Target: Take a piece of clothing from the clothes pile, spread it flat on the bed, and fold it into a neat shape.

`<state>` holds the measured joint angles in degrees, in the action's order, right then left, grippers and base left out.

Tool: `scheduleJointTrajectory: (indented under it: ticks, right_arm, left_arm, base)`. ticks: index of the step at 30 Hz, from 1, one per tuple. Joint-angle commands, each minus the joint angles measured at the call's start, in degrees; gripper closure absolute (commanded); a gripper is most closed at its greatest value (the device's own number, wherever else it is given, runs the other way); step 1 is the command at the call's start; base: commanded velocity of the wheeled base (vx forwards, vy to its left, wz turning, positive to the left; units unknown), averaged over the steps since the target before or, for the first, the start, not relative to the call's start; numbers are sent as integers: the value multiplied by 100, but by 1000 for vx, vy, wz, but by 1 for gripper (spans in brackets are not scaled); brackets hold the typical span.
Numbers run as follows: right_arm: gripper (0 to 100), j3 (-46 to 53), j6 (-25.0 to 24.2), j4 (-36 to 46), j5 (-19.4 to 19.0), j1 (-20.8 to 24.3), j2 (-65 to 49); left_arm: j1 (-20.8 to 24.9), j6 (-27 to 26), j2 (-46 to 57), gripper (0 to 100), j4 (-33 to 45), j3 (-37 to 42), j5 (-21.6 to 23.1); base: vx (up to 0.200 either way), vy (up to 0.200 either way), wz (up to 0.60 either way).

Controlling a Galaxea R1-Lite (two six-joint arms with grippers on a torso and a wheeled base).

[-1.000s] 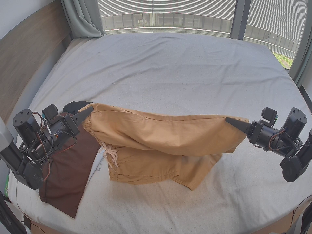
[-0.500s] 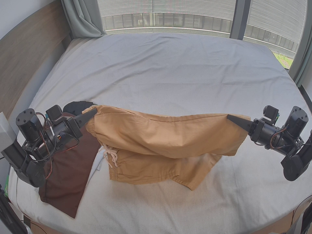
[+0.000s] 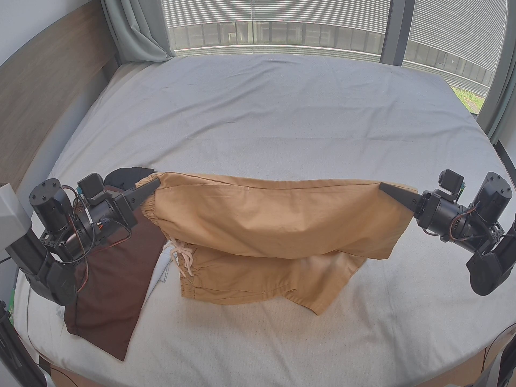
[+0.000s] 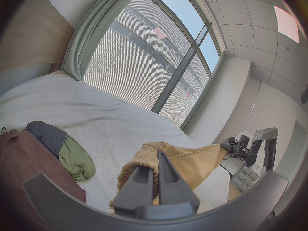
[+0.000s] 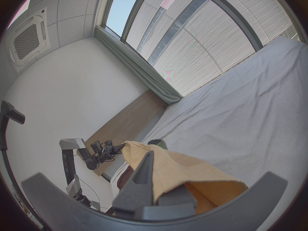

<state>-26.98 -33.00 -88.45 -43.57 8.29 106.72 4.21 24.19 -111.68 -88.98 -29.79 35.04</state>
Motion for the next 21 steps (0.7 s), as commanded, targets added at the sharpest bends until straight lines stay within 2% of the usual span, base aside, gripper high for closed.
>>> scheduleJointTrajectory:
  ticks: [1,21]
  right_arm:
    - [100,-36,-5,4,33,-29,-2]
    - [100,-88,-5,-5,50,-143,7]
  left_arm:
    - [-7,-2,-29,100,-5,-26,-6]
    - [-7,16,-29,100,-5,-88,-32]
  base:
    - [0,0,0]
    - [0,0,0]
